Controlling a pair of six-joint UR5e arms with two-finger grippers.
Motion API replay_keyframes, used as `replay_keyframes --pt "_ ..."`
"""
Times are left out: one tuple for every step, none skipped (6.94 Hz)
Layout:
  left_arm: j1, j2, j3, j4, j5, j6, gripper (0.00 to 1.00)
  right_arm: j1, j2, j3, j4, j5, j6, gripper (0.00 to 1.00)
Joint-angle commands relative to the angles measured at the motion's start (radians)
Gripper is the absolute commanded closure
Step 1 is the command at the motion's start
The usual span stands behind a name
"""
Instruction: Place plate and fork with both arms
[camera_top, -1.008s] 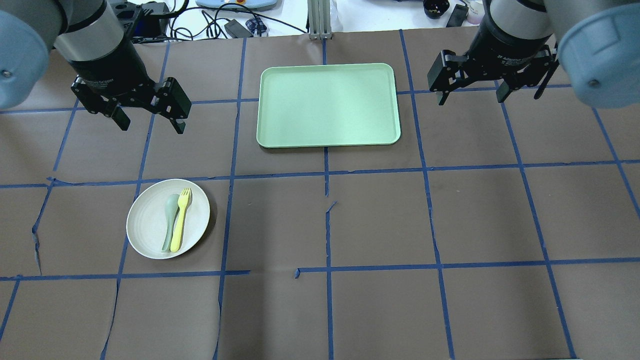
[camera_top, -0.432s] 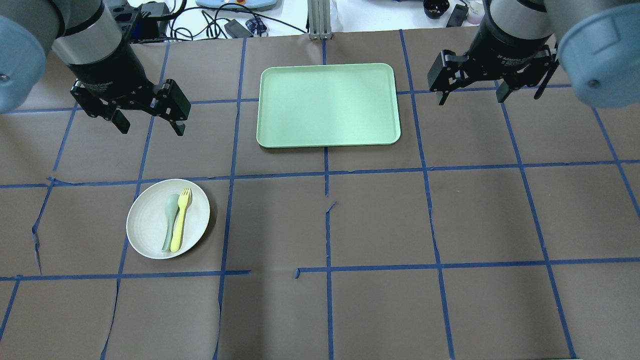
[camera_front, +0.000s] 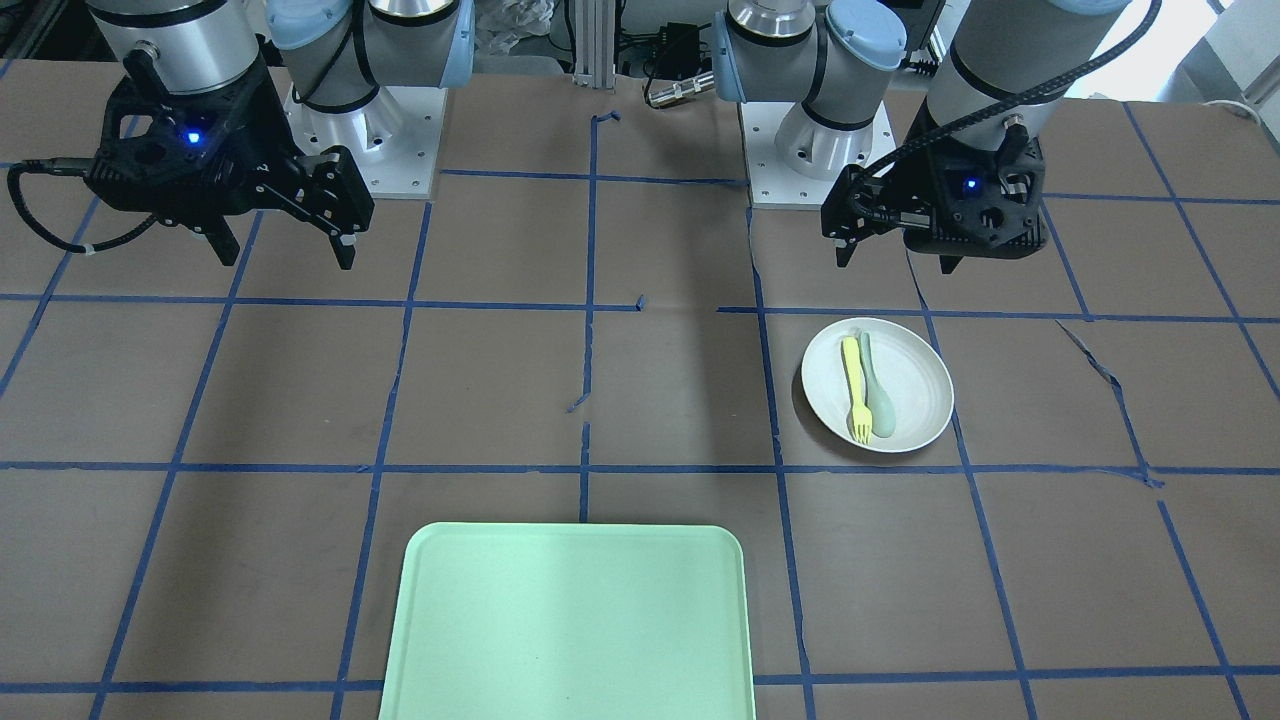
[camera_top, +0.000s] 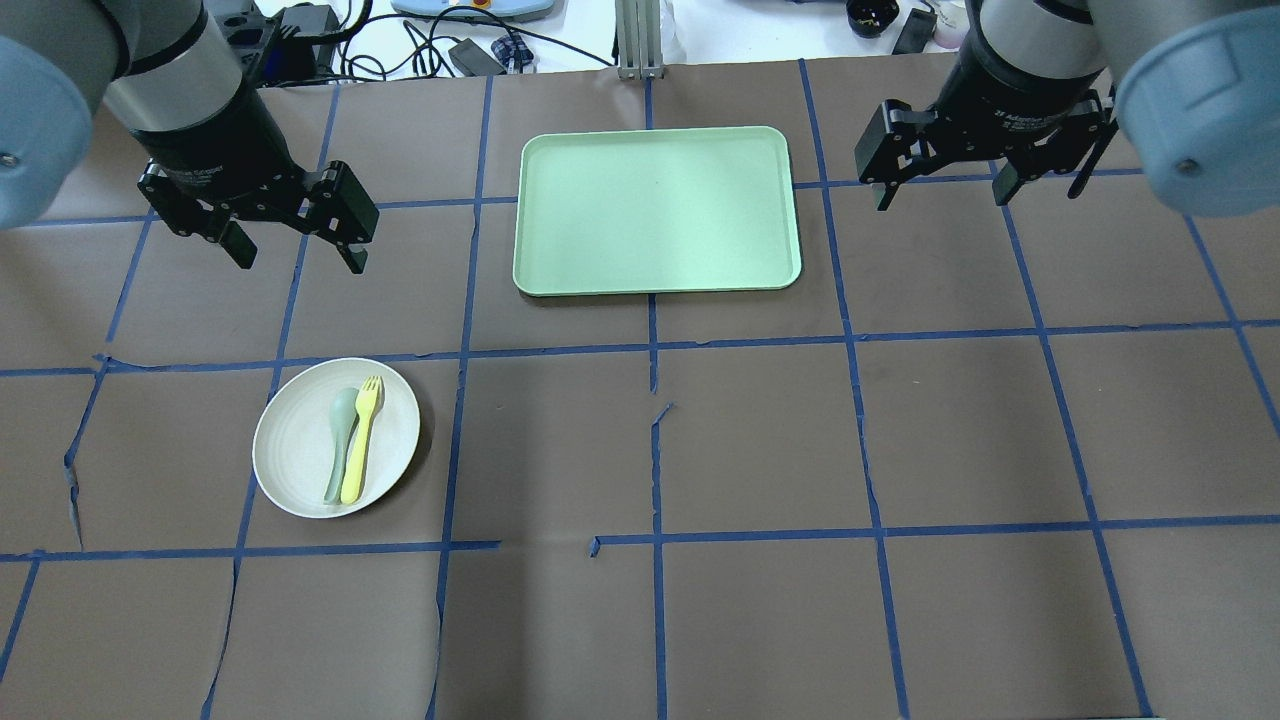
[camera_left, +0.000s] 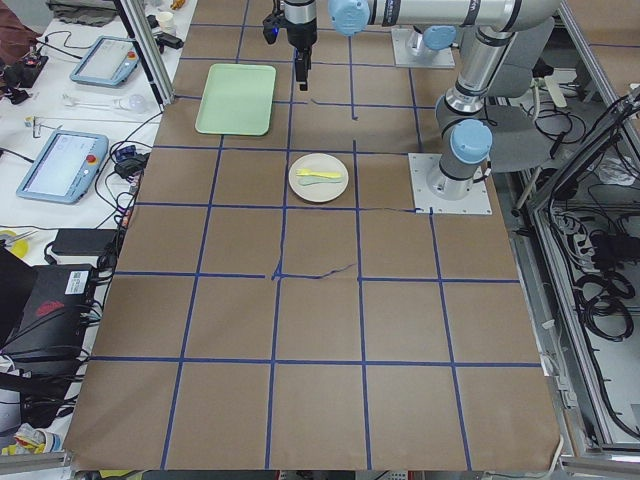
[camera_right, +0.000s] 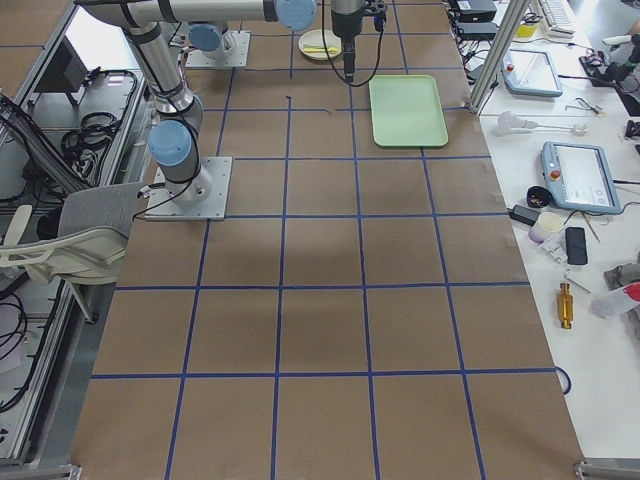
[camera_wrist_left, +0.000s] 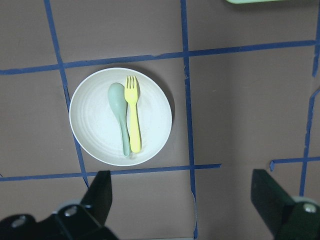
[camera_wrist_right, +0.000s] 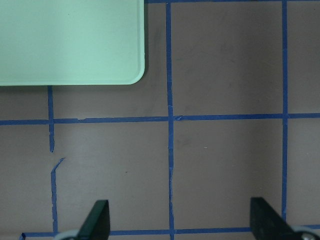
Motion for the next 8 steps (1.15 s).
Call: replay_keyframes --pt "0.002 -0.002 -0.001 0.003 -0.001 0.007 0.0 0.0 0.0 0.0 0.0 0.0 -0.002 0.0" --pt "0.002 0.0 -0.01 0.003 0.001 0.009 0.0 0.0 0.0 0.0 0.0 0.0 0.0 0.0" --pt "0.003 0.004 -0.028 0.006 0.002 0.01 0.0 0.0 0.0 0.0 0.0 0.0 0.0 0.0" --pt "0.005 0.006 -0.031 0.021 0.002 0.012 0.0 0.0 0.0 0.0 0.0 0.0 0.0 0.0" --pt "0.006 0.006 -0.031 0.023 0.004 0.012 0.0 0.0 0.0 0.0 0.0 0.0 0.0 0.0" --pt "0.008 0.006 -0.031 0.021 0.004 0.013 0.0 0.0 0.0 0.002 0.0 0.0 -0.002 0.0" --pt "0.029 0.004 -0.036 0.021 0.002 0.013 0.0 0.0 0.0 0.002 0.0 0.0 0.0 0.0" --pt "0.072 0.004 -0.048 0.023 0.002 0.015 0.0 0.0 0.0 0.002 0.0 0.0 0.0 0.0"
